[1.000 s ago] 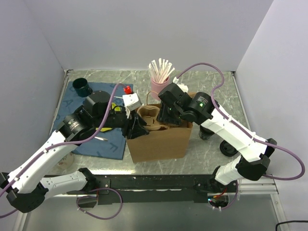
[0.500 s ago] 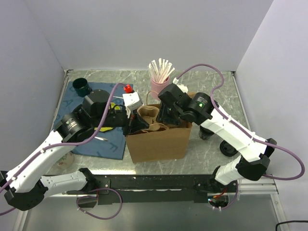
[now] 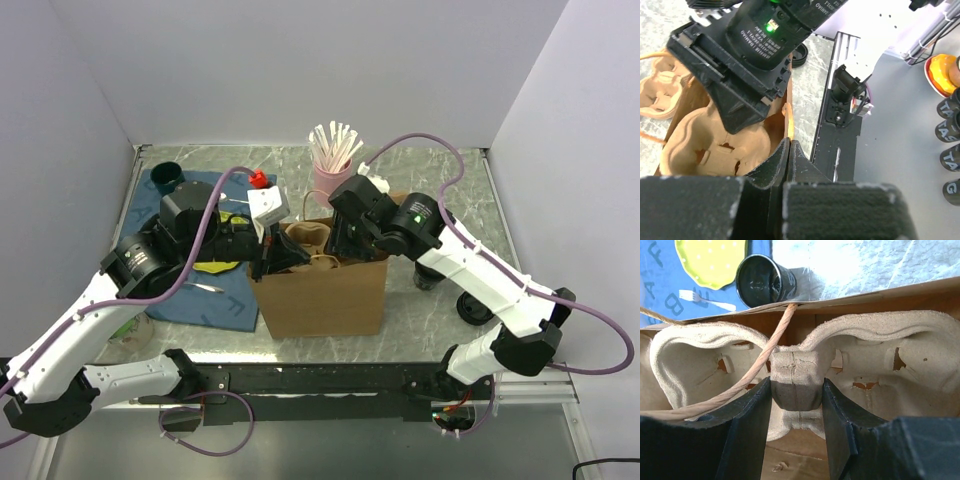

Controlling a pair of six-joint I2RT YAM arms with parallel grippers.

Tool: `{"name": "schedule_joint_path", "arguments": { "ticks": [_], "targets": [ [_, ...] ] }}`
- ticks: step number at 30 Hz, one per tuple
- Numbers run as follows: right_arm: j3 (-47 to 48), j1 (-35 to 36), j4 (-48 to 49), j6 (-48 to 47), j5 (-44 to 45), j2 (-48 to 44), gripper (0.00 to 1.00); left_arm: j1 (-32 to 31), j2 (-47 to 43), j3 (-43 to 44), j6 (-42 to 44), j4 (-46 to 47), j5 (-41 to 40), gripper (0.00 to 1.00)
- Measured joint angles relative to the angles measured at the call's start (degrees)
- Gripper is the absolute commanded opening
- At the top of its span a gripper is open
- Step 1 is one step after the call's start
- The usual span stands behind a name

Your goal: Pack the takeout coffee

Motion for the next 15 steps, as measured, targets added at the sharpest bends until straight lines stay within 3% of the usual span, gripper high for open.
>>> {"name": "schedule_joint_path", "arguments": {
  "ticks": [1,4,9,15],
  "targets": [
    [0.31,0.11,-0.09,-0.28,-0.11,0.2,0.44,-0.02,-0.02,0.0,-0.2,0.11,0.39,0.19],
    [2.67,1.18,-0.96,-0.98,-0.02,1.7,0.44,-0.13,-0.09,-0.02,-1.33,0.76,0.66,0.55],
    [5.81,3.69,-2.75,-1.73,0.2,4.68,0.45,-0.31,-2.08,-0.96,-6.01,2.34,-4.13,0.64],
    [5.81,4.5,-4.96,-1.68,0.96,5.2,0.45,-0.37,-6.16,-0.72,-11.76,0.96,-19.45,0.67]
  ]
}}
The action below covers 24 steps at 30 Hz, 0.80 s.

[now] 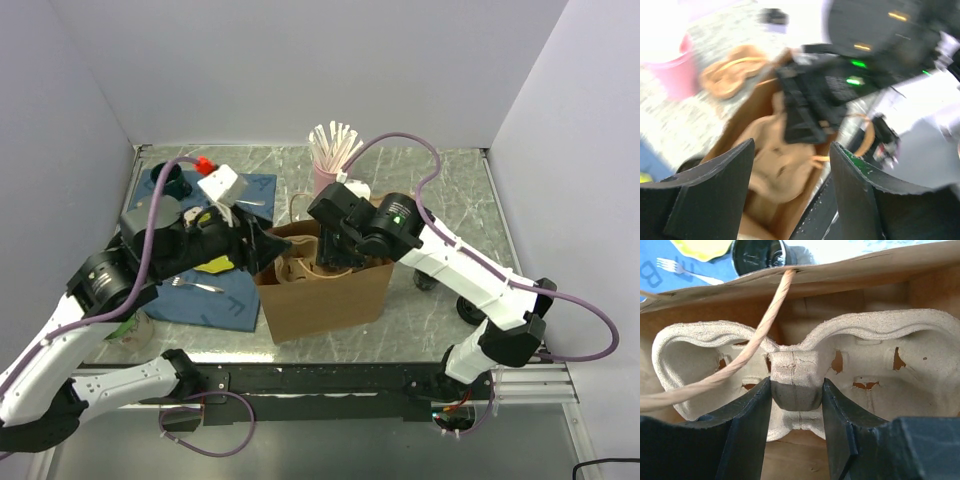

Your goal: Pack the takeout coffee

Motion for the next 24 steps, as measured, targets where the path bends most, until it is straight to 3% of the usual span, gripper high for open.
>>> {"name": "schedule_joint_path", "arguments": {
  "ticks": [10,15,24],
  "targets": [
    [2.58,0.79,-2.71,-0.66,2.51,0.83,0.47,0.0,-3.87,-1.49,-10.67,-10.99,-22.25,0.68],
    [4.2,1.66,-3.13,-1.11,3.67,2.62,0.47,0.0,-4.81,-2.43,-14.14,-14.56,-26.14,0.65],
    [6.12,3.43,-3.32,-2.1,5.03,7.08,0.48,0.0,-3.58,-5.7,-17.49,-15.43,-26.67,0.44]
  ]
}}
